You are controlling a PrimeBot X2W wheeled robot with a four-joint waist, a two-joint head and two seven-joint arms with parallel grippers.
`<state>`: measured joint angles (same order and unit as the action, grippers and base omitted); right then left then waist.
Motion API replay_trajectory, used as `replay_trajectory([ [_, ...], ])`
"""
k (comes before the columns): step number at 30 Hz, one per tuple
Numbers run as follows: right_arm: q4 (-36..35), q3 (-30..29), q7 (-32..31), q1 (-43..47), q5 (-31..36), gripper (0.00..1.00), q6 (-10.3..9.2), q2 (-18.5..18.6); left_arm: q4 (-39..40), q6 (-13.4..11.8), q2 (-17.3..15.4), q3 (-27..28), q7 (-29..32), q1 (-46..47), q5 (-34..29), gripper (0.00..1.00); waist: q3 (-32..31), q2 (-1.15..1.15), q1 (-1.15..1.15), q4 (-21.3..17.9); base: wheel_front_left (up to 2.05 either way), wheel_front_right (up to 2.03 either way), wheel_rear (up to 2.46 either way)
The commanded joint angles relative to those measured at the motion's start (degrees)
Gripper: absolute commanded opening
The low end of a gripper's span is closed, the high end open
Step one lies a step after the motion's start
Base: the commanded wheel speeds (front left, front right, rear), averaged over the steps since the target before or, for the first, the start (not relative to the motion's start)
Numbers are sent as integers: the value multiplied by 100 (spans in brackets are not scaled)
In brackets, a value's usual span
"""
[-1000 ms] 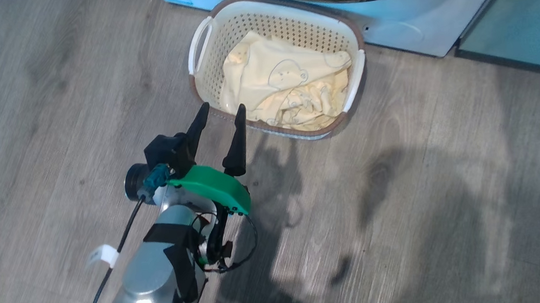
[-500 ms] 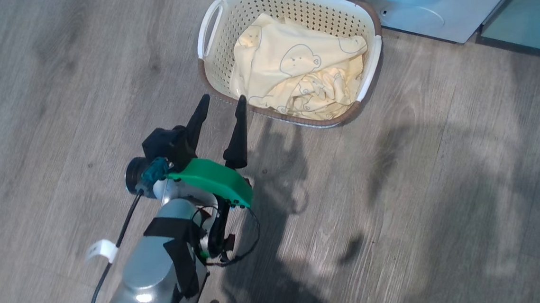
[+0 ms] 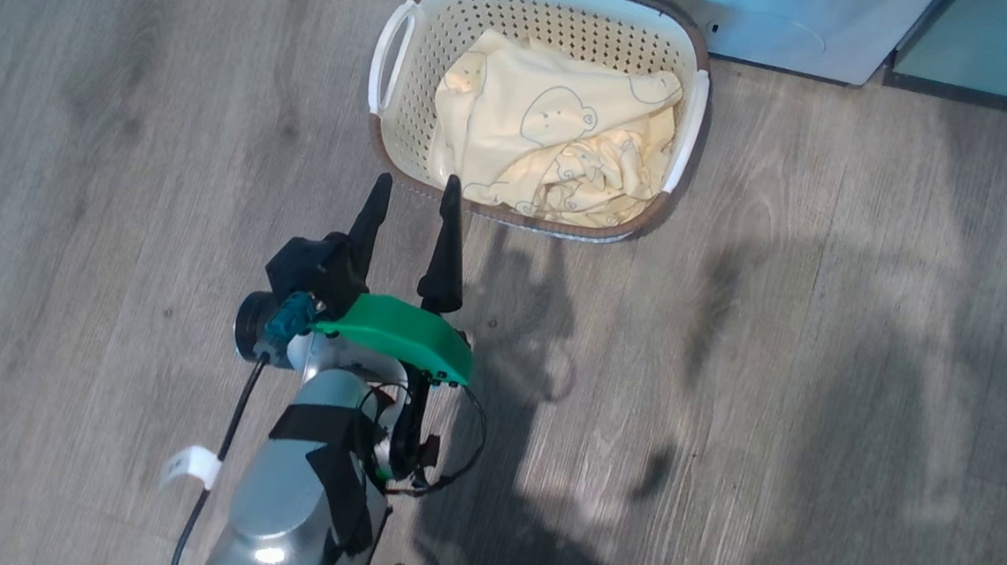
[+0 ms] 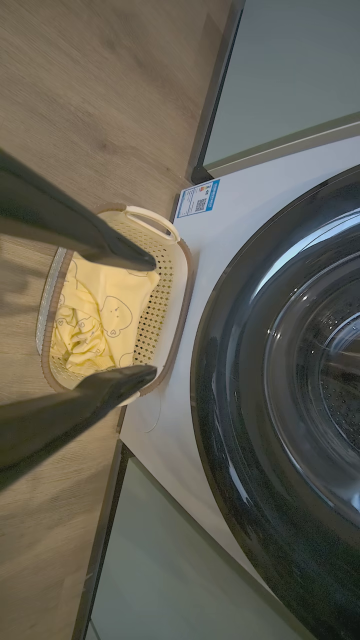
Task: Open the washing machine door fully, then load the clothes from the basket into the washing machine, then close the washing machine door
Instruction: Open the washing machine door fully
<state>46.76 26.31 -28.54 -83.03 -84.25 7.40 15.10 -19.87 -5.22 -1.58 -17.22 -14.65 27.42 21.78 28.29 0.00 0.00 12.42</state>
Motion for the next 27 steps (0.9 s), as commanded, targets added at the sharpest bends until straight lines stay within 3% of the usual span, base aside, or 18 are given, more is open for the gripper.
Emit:
replay_trajectory([
  [1, -144, 9, -92, -86, -101, 0, 9, -161, 145, -7, -130, 142, -35, 98, 38, 100, -24, 0, 0, 1, 0, 0, 0],
  [27, -355, 206, -996, 722, -574, 0, 9, -230, -55, 92, -130, 250, -35, -102, -42, 100, -629, 0, 0, -18, 0, 0, 0],
])
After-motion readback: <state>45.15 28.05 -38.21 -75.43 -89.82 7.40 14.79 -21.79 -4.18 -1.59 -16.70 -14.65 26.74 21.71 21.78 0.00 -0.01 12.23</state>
